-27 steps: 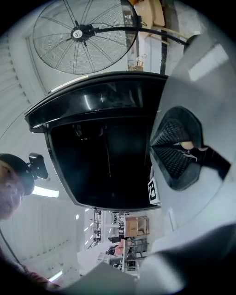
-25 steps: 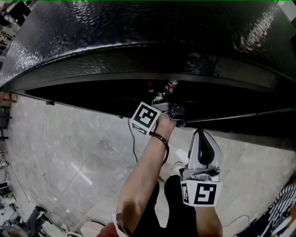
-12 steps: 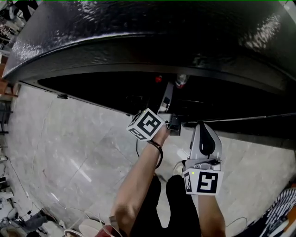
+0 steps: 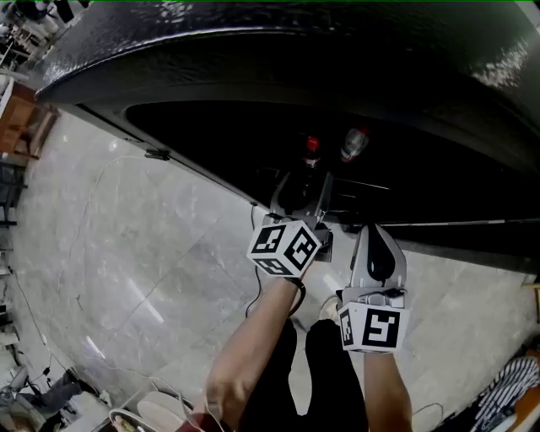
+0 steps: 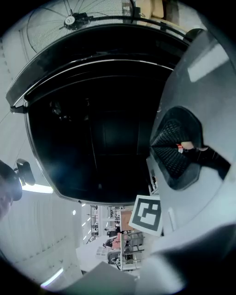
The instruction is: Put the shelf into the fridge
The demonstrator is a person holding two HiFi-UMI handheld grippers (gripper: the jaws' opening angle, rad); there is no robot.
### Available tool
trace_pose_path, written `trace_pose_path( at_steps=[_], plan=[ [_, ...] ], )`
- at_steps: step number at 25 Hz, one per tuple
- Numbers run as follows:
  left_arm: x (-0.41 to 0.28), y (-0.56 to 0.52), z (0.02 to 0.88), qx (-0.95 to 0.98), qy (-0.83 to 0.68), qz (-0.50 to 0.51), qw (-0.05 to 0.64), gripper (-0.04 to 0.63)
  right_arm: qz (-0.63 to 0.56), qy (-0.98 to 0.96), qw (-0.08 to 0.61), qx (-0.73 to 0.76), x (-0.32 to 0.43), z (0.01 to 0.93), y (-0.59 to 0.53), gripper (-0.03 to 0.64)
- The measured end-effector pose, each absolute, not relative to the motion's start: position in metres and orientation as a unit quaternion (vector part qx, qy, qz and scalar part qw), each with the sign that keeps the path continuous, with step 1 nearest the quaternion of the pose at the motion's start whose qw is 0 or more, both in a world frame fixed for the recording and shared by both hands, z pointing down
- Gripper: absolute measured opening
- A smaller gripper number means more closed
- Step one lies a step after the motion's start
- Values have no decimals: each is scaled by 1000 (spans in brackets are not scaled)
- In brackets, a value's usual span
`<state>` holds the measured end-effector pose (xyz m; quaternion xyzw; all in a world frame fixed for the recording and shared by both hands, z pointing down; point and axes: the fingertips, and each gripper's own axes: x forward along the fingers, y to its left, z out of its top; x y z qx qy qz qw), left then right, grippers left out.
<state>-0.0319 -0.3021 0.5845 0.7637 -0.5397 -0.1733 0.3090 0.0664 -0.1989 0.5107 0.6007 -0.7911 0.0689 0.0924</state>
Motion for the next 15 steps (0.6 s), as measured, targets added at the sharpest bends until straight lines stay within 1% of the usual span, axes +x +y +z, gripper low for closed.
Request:
trace_pose_path(
  at_steps=[3, 6, 10, 11, 15],
  plan=[
    [-38, -287, 585, 763, -577, -132, 259, 279, 71, -791, 92, 600, 64, 510, -194, -5],
    [-47, -276, 580, 756, -617, -95, 195, 279, 70, -791, 93, 601, 64, 509, -191, -5],
    [-50, -276, 578, 757, -639, -46, 131, 279, 71, -787, 93, 606, 69, 511, -190, -5],
    [-49, -278, 578, 759, -638, -38, 124, 279, 71, -785, 93, 608, 71, 511, -189, -5],
    [-43, -281, 582, 764, -630, -24, 134, 279, 74, -782, 94, 612, 77, 514, -186, -5]
  ],
)
